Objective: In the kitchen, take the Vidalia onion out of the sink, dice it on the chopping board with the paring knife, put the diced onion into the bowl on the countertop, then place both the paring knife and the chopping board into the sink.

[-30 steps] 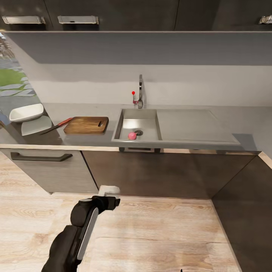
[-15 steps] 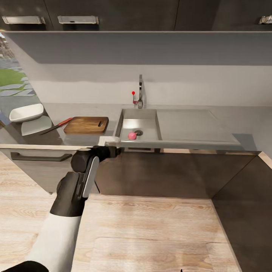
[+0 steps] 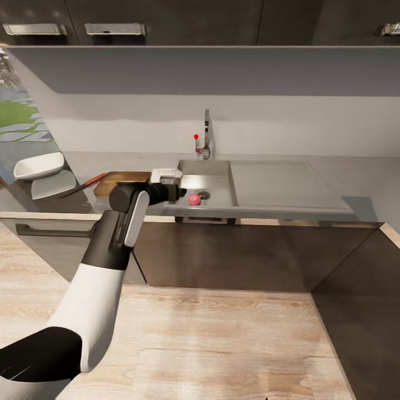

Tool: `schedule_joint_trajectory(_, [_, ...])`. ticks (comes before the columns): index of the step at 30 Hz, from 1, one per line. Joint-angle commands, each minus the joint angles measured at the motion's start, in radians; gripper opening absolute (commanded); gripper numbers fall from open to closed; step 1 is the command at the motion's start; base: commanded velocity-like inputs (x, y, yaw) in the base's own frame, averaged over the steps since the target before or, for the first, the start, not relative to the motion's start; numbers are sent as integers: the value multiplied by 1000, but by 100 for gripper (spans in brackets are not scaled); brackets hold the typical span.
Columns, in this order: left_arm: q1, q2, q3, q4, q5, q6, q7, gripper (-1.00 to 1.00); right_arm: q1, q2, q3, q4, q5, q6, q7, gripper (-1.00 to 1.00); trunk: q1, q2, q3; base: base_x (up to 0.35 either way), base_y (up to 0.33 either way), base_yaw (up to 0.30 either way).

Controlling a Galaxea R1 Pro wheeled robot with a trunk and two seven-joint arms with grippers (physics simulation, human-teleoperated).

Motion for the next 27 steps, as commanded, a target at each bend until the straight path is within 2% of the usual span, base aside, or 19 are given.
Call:
schedule_joint_trajectory(1, [-5,0,0,15,10,4,6,100,-1,0,6,1,0,-1,-8,100,0,-1,-1,0,0,0])
schedule_joint_trajectory(4, [-10,2,0,56,20,4,4,100,-1,1,6,1,0,-1,-8,100,0,-1,-1,0,0,0])
schedule_joint_trajectory(9, [-11,11,-7,12,27,4,3,100,-1,2,6,1,0,-1,-9,100,0,-1,-1,0,0,0])
schedule_joint_trajectory(18, [-11,13,-11,4,27,3,3,100,0,3,7,1,3,-2,-9,100,0,-1,-1,45,-24,0])
schedule_joint_trajectory(20, [-11,13,-30,8,27,2,3,100,0,3,8,1,3,-4,-9,100,0,-1,-1,198,-164,0])
schedule_joint_trajectory(21, [-9,13,-54,10,27,1,3,100,-1,3,8,1,3,-5,-9,100,0,-1,-1,225,-205,0])
schedule_joint_trajectory(23, [-8,13,-76,13,26,0,3,100,-1,3,8,1,3,-7,-10,100,0,-1,-1,233,-220,0])
schedule_joint_trajectory(27, [-7,14,-89,32,26,-1,3,100,-1,3,8,1,2,-7,-10,100,0,-1,-1,240,-232,0])
